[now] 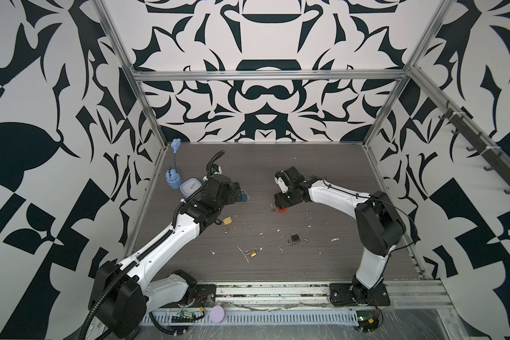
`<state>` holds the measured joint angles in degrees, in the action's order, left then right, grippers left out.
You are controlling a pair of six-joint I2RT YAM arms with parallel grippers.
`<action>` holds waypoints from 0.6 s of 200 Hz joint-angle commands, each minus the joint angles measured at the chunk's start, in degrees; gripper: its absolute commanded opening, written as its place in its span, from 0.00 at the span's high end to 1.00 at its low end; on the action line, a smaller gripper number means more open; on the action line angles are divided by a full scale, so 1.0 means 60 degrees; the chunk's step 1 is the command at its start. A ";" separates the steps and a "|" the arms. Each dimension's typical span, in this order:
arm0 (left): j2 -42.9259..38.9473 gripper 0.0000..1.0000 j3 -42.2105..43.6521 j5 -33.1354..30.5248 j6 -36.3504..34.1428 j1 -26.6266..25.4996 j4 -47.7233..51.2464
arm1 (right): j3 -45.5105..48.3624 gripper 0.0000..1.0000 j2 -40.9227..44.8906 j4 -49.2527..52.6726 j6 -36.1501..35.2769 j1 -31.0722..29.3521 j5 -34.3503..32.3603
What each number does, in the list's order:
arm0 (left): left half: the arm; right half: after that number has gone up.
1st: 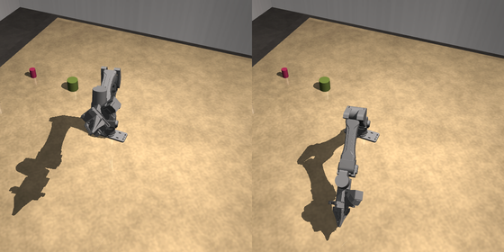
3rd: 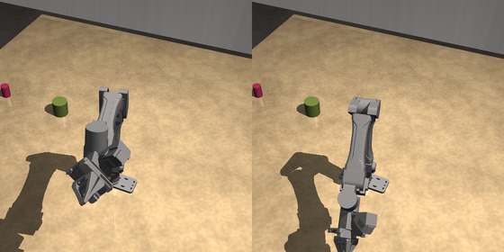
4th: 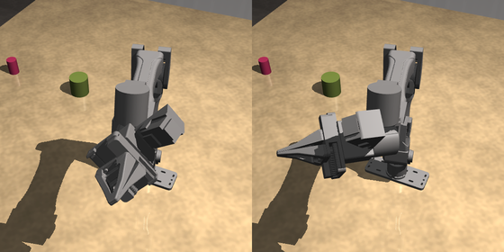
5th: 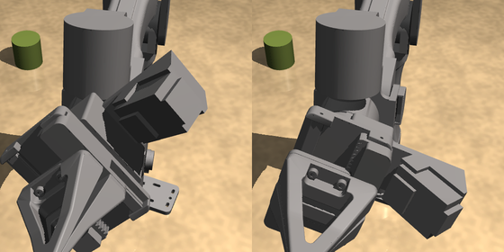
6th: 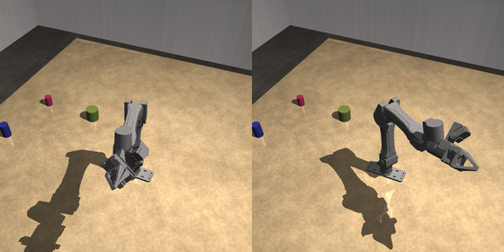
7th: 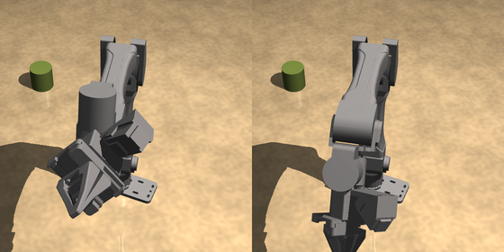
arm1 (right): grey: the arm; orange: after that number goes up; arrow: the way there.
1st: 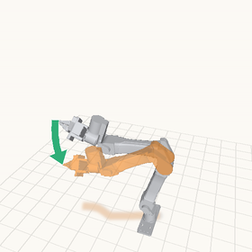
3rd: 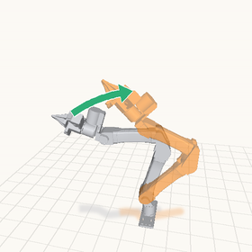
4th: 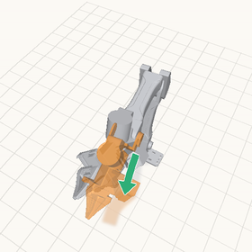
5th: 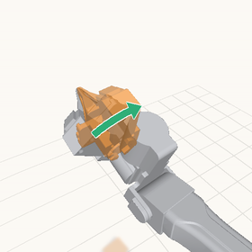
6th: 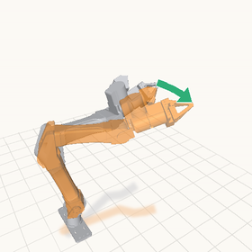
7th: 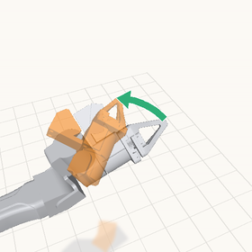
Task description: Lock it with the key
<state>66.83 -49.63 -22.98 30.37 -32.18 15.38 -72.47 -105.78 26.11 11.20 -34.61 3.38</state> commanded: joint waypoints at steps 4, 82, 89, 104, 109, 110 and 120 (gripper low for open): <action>0.0094 0.01 -0.0116 0.0258 -0.0005 0.0039 -0.0284 | 0.0088 0.38 -0.0057 -0.0131 -0.0342 -0.0051 -0.0033; 0.0617 0.01 -0.0679 0.0374 0.0094 0.0046 0.0081 | 0.0443 0.50 -0.0313 -0.0382 -0.0690 -0.0062 -0.0286; 0.0603 0.01 -0.0665 0.0397 0.0107 0.0047 0.0074 | 0.0486 0.51 -0.0305 -0.0423 -0.0729 -0.0069 -0.0273; 0.0596 0.01 -0.0650 0.0410 0.0124 0.0047 0.0077 | 0.0522 0.55 -0.0295 -0.0460 -0.0844 -0.0066 -0.0159; 0.0595 0.01 -0.0657 0.0410 0.0131 0.0046 0.0102 | 0.0559 0.56 -0.0286 -0.0479 -0.0901 -0.0071 -0.0068; 0.0588 0.01 -0.0654 0.0414 0.0128 0.0046 0.0103 | 0.0562 0.56 -0.0286 -0.0474 -0.0908 -0.0066 -0.0059; 0.0595 0.01 -0.0664 0.0443 0.0127 0.0047 0.0101 | 0.0614 0.58 -0.0262 -0.0493 -0.1007 -0.0070 0.0028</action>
<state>70.30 -52.18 -20.84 30.46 -32.21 15.44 -69.47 -108.05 23.83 7.03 -34.65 2.72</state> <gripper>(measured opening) 0.992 0.440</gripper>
